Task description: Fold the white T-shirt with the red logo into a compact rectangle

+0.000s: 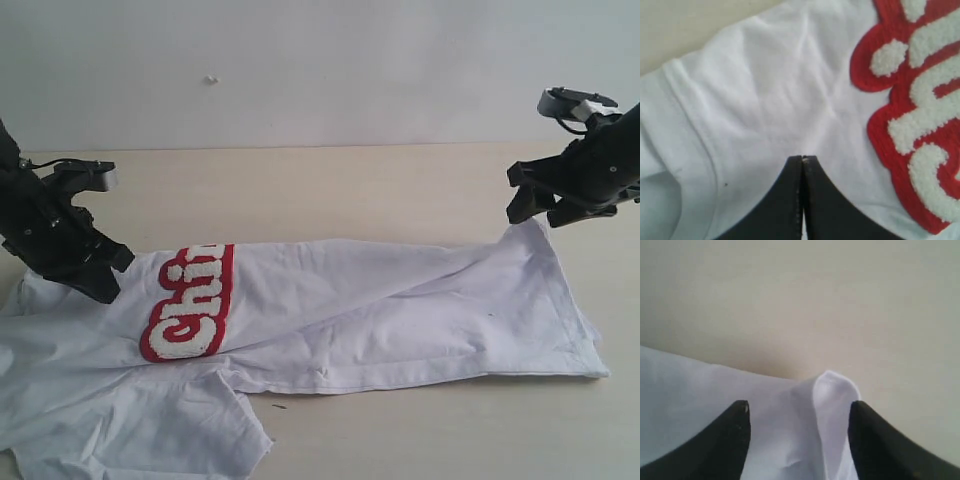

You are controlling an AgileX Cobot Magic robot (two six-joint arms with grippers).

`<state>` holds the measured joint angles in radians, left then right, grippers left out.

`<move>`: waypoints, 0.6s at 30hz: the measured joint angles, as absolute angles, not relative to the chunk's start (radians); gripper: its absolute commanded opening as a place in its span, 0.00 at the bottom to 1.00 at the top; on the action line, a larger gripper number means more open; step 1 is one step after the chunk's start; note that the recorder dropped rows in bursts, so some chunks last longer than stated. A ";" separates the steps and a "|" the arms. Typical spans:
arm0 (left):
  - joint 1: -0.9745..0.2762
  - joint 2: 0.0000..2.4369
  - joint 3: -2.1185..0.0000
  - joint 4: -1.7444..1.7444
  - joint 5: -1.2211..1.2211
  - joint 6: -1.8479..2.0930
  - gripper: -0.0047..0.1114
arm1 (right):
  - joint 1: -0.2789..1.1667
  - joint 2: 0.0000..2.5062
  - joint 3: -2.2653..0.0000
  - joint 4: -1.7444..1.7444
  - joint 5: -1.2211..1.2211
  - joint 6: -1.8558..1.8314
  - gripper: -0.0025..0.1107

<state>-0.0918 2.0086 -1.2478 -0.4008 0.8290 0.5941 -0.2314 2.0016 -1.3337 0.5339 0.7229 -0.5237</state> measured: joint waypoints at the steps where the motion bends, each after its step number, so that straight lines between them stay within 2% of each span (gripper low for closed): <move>1: -0.092 2.009 -1.248 -0.401 0.829 0.594 0.04 | -0.231 1.995 -1.343 0.527 0.721 -0.510 0.39; 5: -0.092 2.009 -1.248 -0.401 0.829 0.594 0.04 | -0.231 1.979 -1.377 0.523 0.747 -0.478 0.23; 7: -0.092 2.009 -1.248 -0.401 0.829 0.594 0.04 | -0.231 1.981 -1.384 0.528 0.787 -0.463 0.29; 9: -0.092 2.009 -1.248 -0.401 0.829 0.594 0.04 | -0.231 2.005 -1.386 0.520 0.822 -0.429 0.43; 10: -0.092 2.009 -1.248 -0.401 0.829 0.594 0.04 | -0.231 2.022 -1.386 0.508 0.827 -0.417 0.55; 15: -0.092 2.009 -1.248 -0.407 0.841 0.594 0.04 | -0.231 2.079 -1.386 0.471 0.750 -0.333 0.57; 18: -0.092 2.009 -1.248 -0.411 0.819 0.594 0.04 | -0.231 2.082 -1.386 0.525 0.740 -0.351 0.52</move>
